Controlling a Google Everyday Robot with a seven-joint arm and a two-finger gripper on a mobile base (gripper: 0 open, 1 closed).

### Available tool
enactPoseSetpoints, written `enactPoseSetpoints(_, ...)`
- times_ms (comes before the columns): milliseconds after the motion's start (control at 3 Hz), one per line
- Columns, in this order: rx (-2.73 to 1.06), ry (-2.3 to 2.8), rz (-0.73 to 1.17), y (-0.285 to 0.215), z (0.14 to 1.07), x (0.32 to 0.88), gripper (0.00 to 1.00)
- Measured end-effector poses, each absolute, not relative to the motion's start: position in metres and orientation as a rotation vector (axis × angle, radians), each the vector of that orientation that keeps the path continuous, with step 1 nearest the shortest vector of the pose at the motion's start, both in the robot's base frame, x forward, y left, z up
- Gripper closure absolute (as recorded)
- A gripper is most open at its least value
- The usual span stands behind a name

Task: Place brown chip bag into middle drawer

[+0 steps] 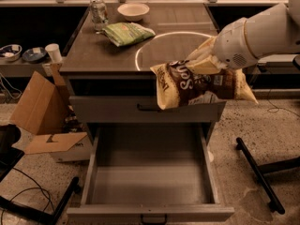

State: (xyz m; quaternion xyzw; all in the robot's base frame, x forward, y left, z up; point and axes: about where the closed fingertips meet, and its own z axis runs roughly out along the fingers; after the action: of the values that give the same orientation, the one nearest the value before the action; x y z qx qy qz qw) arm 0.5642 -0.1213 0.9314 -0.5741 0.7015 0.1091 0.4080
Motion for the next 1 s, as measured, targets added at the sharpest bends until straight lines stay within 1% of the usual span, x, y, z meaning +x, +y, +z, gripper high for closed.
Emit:
enactPoseSetpoints(333, -1.428, 1.800, 0.332, -0.114, 0.901, 0.543, 1.00)
enactPoseSetpoints(667, -1.365, 1.868, 0.373, -0.118, 0.847, 0.511, 1.00)
enactPoseSetpoints(1000, -1.381, 1.942, 0.366, -0.118, 0.778, 0.495, 1.00)
